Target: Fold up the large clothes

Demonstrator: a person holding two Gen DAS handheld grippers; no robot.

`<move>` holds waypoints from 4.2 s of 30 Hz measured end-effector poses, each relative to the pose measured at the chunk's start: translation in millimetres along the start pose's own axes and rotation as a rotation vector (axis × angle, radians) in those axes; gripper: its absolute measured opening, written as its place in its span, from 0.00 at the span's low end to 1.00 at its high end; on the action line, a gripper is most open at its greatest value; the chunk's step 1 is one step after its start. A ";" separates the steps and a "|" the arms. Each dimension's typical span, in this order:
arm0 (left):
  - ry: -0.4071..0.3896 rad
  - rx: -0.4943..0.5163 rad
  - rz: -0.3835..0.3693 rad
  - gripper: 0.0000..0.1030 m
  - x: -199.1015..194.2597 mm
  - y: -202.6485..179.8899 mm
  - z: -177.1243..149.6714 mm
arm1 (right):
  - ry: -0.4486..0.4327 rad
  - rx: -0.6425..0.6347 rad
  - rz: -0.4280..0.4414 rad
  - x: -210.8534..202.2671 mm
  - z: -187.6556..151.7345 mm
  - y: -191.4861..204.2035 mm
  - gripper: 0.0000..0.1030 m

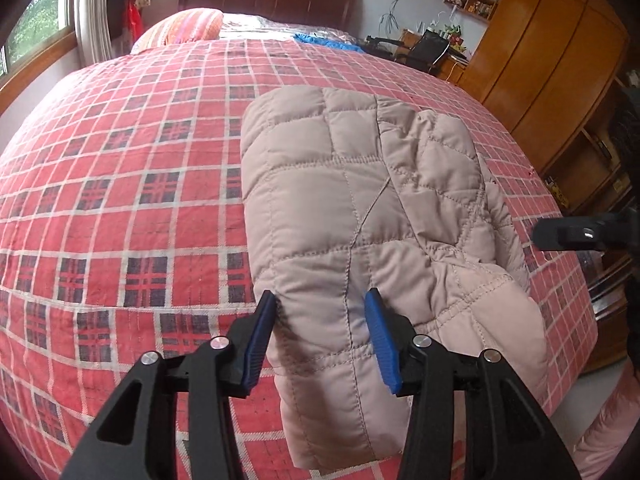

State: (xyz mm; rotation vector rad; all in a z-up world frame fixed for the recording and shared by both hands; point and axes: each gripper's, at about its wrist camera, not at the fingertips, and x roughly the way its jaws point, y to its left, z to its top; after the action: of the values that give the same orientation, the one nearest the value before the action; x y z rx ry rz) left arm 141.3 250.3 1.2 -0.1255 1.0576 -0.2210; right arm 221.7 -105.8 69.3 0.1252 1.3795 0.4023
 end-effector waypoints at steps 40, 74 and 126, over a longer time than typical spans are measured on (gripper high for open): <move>-0.043 0.072 0.021 0.46 -0.7 -36.5 18.3 | -0.048 0.129 0.120 16.2 -3.8 -64.1 0.13; -0.046 0.132 0.045 0.47 8.4 -64.2 0.3 | -0.044 0.136 0.171 27.0 -71.2 -67.1 0.22; -0.094 0.114 0.056 0.66 -8.1 -42.1 -10.2 | -0.161 0.102 0.022 49.9 -89.7 5.2 0.62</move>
State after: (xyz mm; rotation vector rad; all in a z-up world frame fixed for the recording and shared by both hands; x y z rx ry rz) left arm 123.5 211.4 11.8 -0.0034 0.9516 -0.2220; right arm 140.4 -96.8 7.1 0.2519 1.2410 0.3331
